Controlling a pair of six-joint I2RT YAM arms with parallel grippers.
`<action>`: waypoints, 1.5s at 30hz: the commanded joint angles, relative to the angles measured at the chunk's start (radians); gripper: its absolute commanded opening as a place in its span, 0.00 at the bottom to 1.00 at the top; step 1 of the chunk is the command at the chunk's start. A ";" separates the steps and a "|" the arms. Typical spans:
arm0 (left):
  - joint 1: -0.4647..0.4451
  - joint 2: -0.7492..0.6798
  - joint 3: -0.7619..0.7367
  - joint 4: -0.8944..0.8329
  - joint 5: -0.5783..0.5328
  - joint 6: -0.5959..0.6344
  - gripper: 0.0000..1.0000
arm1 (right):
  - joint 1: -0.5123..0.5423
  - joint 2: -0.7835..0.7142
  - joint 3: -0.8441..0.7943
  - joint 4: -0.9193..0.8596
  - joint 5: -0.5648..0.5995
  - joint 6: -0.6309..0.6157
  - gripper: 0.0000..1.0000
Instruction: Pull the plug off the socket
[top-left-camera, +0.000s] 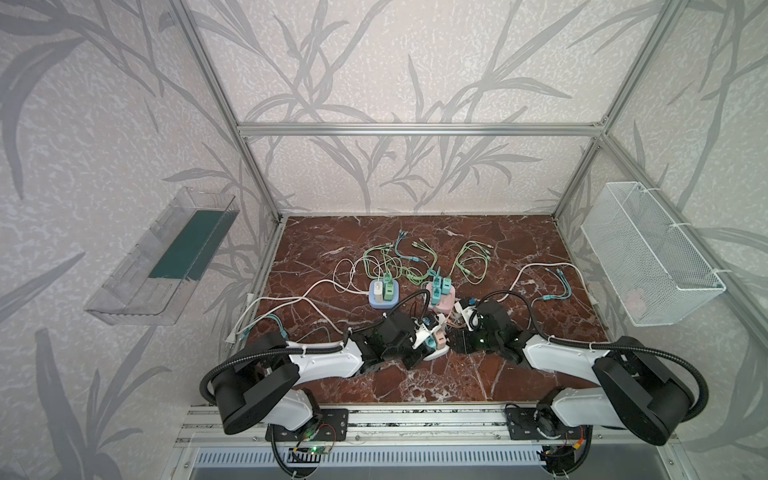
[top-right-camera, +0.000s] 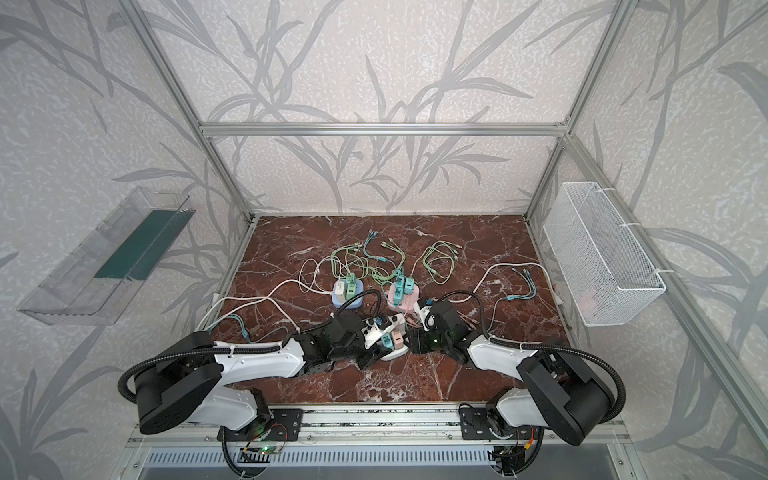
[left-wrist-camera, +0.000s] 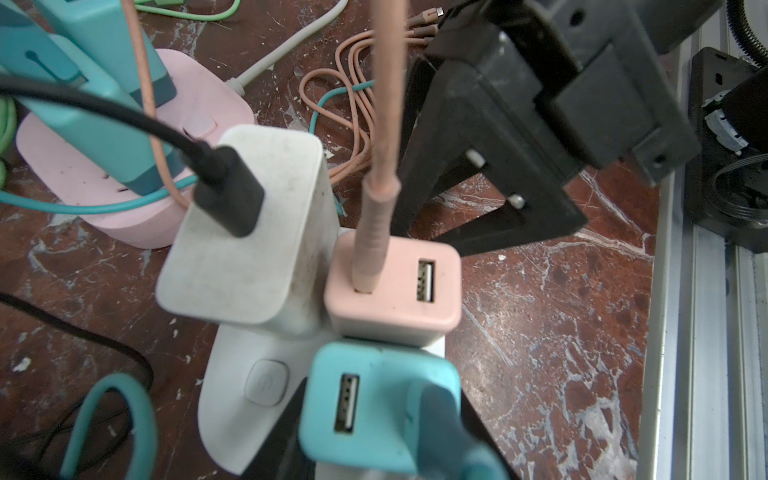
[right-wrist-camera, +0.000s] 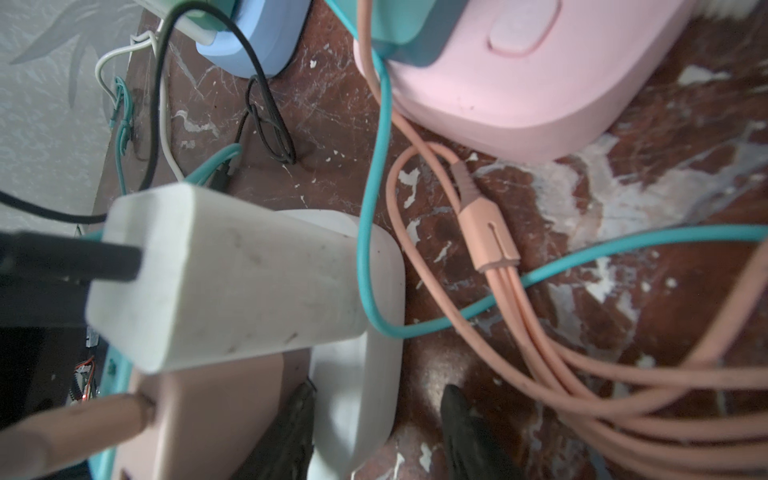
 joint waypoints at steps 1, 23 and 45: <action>-0.013 -0.008 0.013 0.093 0.046 -0.005 0.19 | 0.014 0.003 -0.005 -0.045 0.005 -0.011 0.46; 0.041 0.001 0.045 0.173 0.142 -0.078 0.11 | 0.068 -0.010 -0.050 -0.179 0.140 -0.052 0.41; -0.035 -0.076 -0.009 0.168 -0.070 -0.056 0.10 | 0.068 0.059 -0.018 -0.201 0.186 -0.006 0.40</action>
